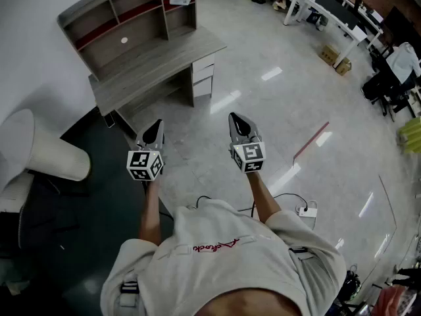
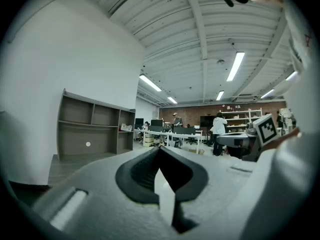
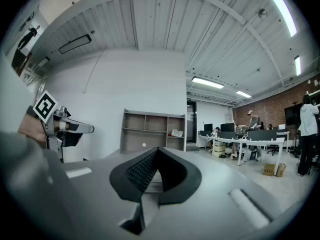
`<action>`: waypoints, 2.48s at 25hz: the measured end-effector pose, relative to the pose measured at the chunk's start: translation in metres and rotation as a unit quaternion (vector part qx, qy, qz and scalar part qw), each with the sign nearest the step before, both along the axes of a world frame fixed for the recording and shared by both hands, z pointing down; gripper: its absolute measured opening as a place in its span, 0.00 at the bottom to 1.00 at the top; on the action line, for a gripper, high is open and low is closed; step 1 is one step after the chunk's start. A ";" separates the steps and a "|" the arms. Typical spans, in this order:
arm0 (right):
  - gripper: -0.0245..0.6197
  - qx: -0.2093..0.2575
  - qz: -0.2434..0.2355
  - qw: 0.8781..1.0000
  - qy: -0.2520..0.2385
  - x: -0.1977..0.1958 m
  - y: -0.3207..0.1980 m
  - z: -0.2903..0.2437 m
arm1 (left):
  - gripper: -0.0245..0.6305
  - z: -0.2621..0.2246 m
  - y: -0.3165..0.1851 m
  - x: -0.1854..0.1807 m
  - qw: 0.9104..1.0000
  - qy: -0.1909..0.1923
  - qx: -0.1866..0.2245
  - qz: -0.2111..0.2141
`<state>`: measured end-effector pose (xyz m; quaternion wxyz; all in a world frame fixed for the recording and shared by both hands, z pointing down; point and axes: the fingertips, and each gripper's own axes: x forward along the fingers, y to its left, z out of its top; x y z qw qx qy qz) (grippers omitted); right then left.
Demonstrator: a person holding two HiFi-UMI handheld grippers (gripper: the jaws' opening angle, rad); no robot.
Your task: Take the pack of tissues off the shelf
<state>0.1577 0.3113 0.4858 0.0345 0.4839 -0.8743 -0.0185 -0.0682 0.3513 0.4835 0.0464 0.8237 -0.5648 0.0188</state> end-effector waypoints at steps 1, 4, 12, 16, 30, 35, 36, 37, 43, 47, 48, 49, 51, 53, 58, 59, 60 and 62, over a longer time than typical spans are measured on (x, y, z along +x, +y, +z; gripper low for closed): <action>0.05 -0.001 0.000 1.000 -0.001 0.000 0.000 0.001 | 0.04 0.001 0.000 0.001 1.000 0.000 -0.001 0.000; 0.05 -0.005 0.000 1.000 -0.001 0.002 -0.002 0.004 | 0.04 0.004 -0.002 0.004 1.000 0.000 -0.003 0.001; 0.05 -0.007 -0.003 1.000 -0.008 0.010 -0.012 0.006 | 0.04 0.005 -0.014 0.013 1.000 0.000 -0.004 0.001; 0.05 -0.008 -0.011 1.000 -0.018 0.016 -0.017 0.008 | 0.04 0.006 -0.022 0.020 1.000 0.001 -0.003 0.000; 0.05 -0.006 -0.056 0.998 -0.005 0.031 -0.047 0.017 | 0.04 0.011 -0.057 0.066 1.000 0.009 -0.001 0.003; 0.05 -0.012 -0.062 0.998 0.001 0.029 -0.055 0.027 | 0.04 0.021 -0.066 0.071 1.000 0.010 -0.006 0.005; 0.05 -0.014 -0.063 0.998 0.002 0.029 -0.057 0.030 | 0.04 0.022 -0.069 0.070 1.000 0.010 -0.007 0.005; 0.05 -0.015 -0.063 0.998 0.002 0.028 -0.059 0.032 | 0.04 0.023 -0.072 0.068 1.000 0.009 -0.007 0.004; 0.05 -0.015 -0.060 0.998 0.003 0.019 -0.091 0.039 | 0.04 0.029 -0.107 0.061 1.000 0.006 -0.006 0.012; 0.05 -0.013 -0.059 0.998 0.007 0.003 -0.123 0.038 | 0.04 0.032 -0.144 0.048 1.000 0.010 -0.006 0.020; 0.05 -0.012 -0.058 0.998 0.009 -0.002 -0.133 0.038 | 0.04 0.033 -0.156 0.045 1.000 0.011 -0.006 0.023; 0.05 -0.011 -0.056 0.998 0.011 -0.006 -0.143 0.038 | 0.04 0.033 -0.168 0.042 1.000 0.012 -0.006 0.027; 0.05 -0.009 -0.050 0.999 0.014 -0.014 -0.166 0.035 | 0.04 0.031 -0.193 0.035 0.999 0.015 -0.004 0.034; 0.05 -0.006 -0.041 0.999 0.016 -0.022 -0.191 0.029 | 0.04 0.027 -0.219 0.027 0.999 0.019 -0.004 0.041; 0.05 0.001 -0.035 0.999 0.022 -0.052 -0.251 0.012 | 0.04 0.015 -0.282 -0.002 0.999 0.028 0.001 0.047; 0.05 0.002 -0.035 0.999 0.023 -0.058 -0.263 0.011 | 0.04 0.015 -0.293 -0.008 0.998 0.030 0.002 0.047; 0.05 0.002 -0.036 0.999 0.024 -0.064 -0.274 0.011 | 0.04 0.015 -0.304 -0.013 0.998 0.031 0.002 0.047; 0.05 0.004 -0.036 0.999 0.025 -0.076 -0.297 0.010 | 0.04 0.015 -0.326 -0.023 0.998 0.032 0.003 0.048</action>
